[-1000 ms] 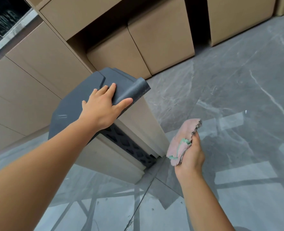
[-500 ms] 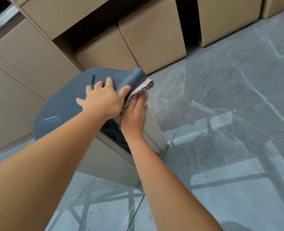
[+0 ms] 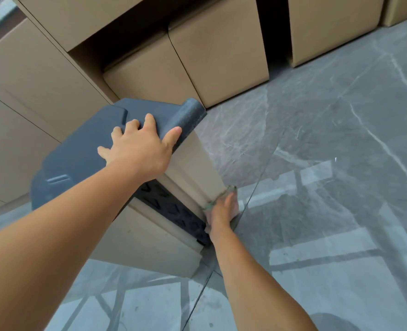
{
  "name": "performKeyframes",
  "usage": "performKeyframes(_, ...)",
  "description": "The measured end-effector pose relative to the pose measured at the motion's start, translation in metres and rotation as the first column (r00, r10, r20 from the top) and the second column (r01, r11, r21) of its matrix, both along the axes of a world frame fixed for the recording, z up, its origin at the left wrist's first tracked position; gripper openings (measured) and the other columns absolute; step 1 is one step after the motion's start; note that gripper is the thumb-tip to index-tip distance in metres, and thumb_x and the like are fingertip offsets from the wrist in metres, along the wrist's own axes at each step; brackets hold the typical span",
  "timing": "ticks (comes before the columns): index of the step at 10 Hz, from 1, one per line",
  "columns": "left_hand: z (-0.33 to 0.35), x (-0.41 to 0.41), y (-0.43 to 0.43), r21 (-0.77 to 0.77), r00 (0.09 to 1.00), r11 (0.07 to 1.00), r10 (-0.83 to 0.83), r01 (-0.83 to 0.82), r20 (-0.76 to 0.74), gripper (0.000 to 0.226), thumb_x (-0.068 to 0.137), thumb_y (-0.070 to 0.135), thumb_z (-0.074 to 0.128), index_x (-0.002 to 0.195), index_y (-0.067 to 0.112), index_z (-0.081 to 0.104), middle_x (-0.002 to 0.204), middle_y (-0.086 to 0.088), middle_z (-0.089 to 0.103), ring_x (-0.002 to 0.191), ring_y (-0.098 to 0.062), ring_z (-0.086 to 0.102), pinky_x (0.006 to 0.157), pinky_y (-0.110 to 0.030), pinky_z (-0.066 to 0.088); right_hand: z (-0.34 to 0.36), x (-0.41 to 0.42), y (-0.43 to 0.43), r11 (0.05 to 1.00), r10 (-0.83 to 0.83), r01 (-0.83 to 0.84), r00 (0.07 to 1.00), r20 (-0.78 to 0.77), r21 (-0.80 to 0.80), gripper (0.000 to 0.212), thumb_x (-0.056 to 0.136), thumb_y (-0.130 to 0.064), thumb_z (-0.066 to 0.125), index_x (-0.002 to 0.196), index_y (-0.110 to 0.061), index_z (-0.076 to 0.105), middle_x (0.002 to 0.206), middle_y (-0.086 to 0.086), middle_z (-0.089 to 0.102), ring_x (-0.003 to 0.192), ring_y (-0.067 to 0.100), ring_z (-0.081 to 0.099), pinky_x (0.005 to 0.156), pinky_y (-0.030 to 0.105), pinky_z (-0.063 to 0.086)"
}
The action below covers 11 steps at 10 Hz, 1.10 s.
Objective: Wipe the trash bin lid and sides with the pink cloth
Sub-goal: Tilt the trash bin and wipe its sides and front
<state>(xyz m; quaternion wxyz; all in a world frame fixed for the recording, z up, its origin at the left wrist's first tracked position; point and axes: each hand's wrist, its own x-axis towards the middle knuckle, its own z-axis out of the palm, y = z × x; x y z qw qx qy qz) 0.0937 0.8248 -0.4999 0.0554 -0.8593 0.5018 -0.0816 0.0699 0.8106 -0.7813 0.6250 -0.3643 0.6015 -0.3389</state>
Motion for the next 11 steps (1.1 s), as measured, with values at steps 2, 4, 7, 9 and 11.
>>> performKeyframes(2,-0.004,0.003,-0.004,-0.020,0.999,1.000,0.019,-0.018,0.036,0.073,0.091,0.072,0.021,0.139,0.020,0.037,0.146,-0.012,0.041,0.134,-0.042,0.031,0.101,-0.071,0.028,0.104,0.031,0.020,0.722,0.012,0.087,0.990,0.139,-0.686,0.064,0.106,-0.028,0.028,0.154,-0.043,-0.012,0.169,-0.011,-0.018,0.155,0.018,-0.025,0.120,0.026,-0.026)
performKeyframes(4,-0.003,0.001,-0.002,-0.025,1.000,1.000,0.010,-0.010,0.015,0.068,0.091,0.070,0.022,0.136,0.021,0.039,0.142,-0.012,0.043,0.132,-0.042,0.033,0.100,-0.070,0.031,0.099,0.023,0.008,0.477,-0.024,0.044,0.999,0.037,-0.878,0.057,0.106,-0.013,0.039,0.158,-0.021,0.016,0.166,-0.001,0.002,0.157,0.034,-0.008,0.128,0.047,-0.004)
performKeyframes(7,0.001,0.002,-0.001,-0.012,0.999,1.000,0.007,-0.008,-0.038,0.064,0.092,0.068,0.025,0.136,0.024,0.038,0.147,-0.010,0.040,0.133,-0.042,0.031,0.104,-0.067,0.031,-0.041,0.016,0.012,0.815,-0.076,0.034,0.996,-0.049,-0.578,0.068,0.105,-0.017,0.032,0.158,-0.021,-0.011,0.170,0.016,0.002,0.159,0.030,0.004,0.128,0.051,0.012)
performKeyframes(9,0.000,0.002,-0.002,-0.008,0.999,1.000,0.024,-0.024,-0.024,0.071,0.090,0.072,0.023,0.142,0.024,0.034,0.148,-0.008,0.040,0.134,-0.041,0.033,0.102,-0.070,0.030,-0.042,0.004,0.024,0.984,0.080,-0.071,0.996,0.047,-0.166,0.089,0.092,-0.043,0.064,0.161,-0.027,0.011,0.167,0.004,0.022,0.152,0.027,0.028,0.125,0.048,0.024)
performKeyframes(11,0.013,0.010,-0.004,-0.003,0.989,1.000,0.008,-0.008,-0.146,0.057,0.092,0.060,0.041,0.130,0.017,0.048,0.128,-0.010,0.054,0.113,-0.037,0.049,0.093,-0.046,0.041,0.053,0.002,0.018,0.860,0.071,-0.001,0.991,0.117,-0.511,0.069,0.101,-0.001,0.042,0.161,-0.022,0.015,0.171,0.004,0.008,0.158,0.021,0.007,0.129,0.039,0.010)
